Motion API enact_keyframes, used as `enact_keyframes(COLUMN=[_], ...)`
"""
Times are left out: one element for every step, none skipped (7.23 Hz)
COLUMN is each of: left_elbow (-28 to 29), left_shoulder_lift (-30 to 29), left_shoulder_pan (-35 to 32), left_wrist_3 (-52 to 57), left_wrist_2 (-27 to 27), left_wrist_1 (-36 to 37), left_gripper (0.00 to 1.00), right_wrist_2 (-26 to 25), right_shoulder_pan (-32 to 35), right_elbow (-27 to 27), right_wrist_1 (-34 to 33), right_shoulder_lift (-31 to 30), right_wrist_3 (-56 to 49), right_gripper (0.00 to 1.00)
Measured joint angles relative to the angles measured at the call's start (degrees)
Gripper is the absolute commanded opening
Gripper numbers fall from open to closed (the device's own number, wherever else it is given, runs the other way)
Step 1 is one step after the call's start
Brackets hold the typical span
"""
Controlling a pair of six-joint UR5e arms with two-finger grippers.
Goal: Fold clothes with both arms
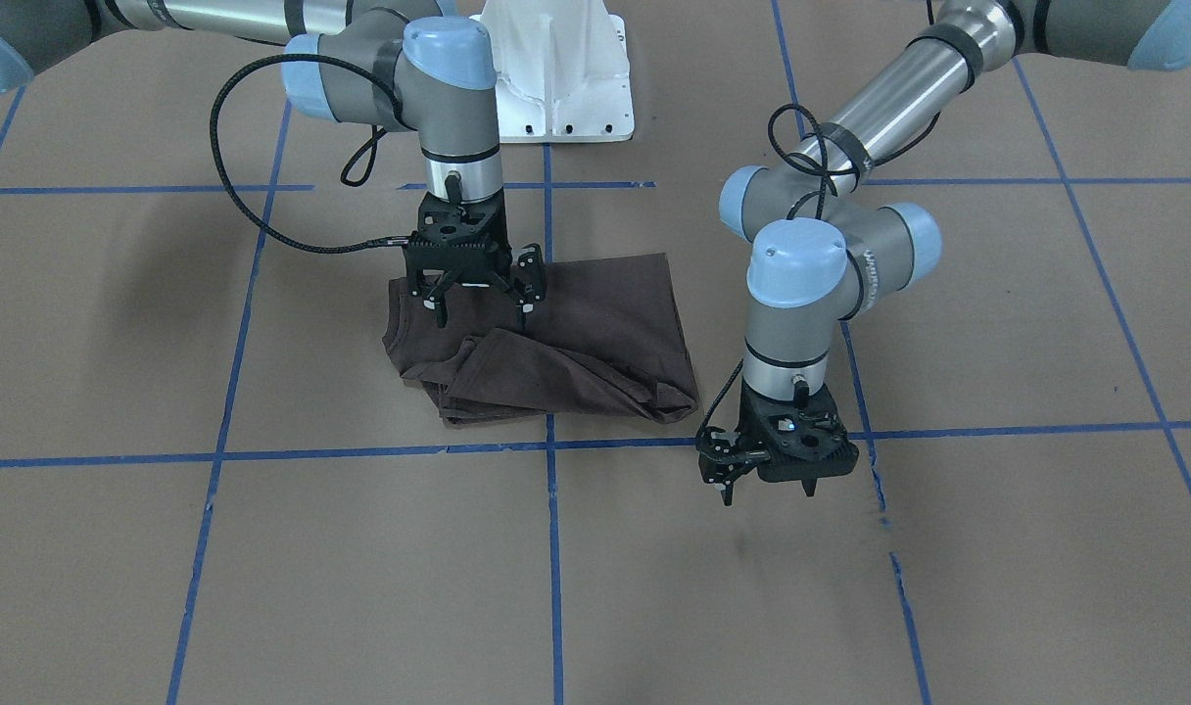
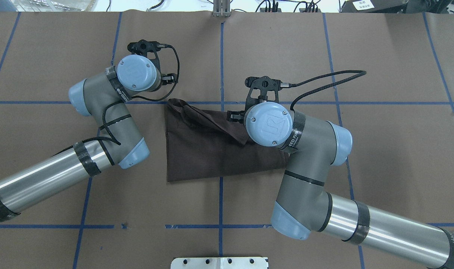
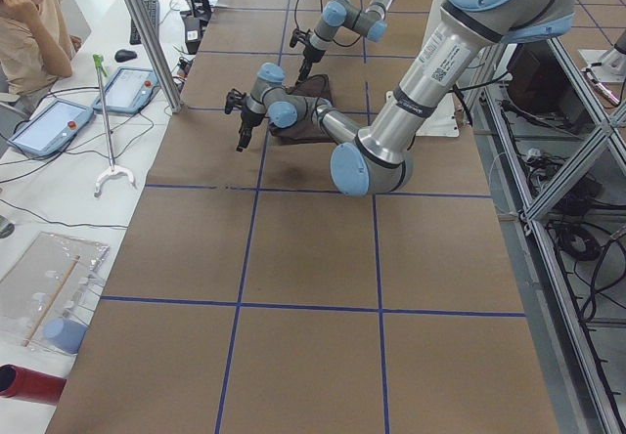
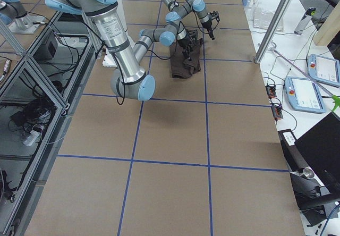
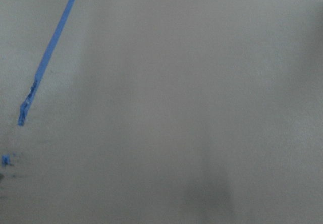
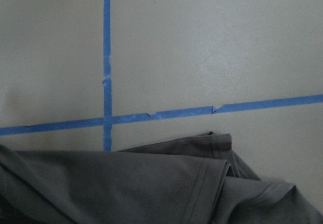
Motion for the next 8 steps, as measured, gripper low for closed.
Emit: enact_keyframes(left_elbow=[0.0,0.0,-0.1,-0.2,-0.3,-0.4,-0.5,-0.9], left_shoulder_lift=[0.8,1.4,1.7,1.9,2.1,2.3,2.4,2.8], left_shoulder_pan=[-2.5,-3.6,-4.0,-4.2,-4.3,-4.3,-4.3,-4.3], left_wrist_3=[5.2,7.7,8.6,8.8,8.9,8.9,8.7,8.5], left_wrist_2=[-4.4,-6.4,-7.1,-7.4,-7.5,-7.5,-7.5,-7.5], left_wrist_1=[-2.0,-3.1,-3.5,-3.6,-3.7,-3.7,-3.7,-3.7], left_gripper=[1.00,1.00,1.00,1.00,1.00,1.00,1.00,1.00], right_wrist_2=[-1.6,-3.7,-5.8,-7.9,-9.7,-11.1,-12.1,-12.7], right_shoulder_pan=[-1.3,-2.4,-3.1,-3.7,-4.2,-4.6,-4.9,-5.1], right_elbow=[-1.2,-3.7,-6.8,-9.9,-12.9,-15.4,-16.9,-17.6], right_wrist_1=[-0.9,-2.7,-4.2,-5.0,-5.3,-5.4,-5.4,-5.4], right_shoulder_lift=[1.2,3.6,6.0,7.9,10.0,11.7,12.8,13.2], right_wrist_3=[0.0,0.0,-0.1,-0.7,-1.9,-3.8,-6.3,-9.1], right_gripper=[1.00,1.00,0.97,0.92,0.91,0.91,0.91,0.91])
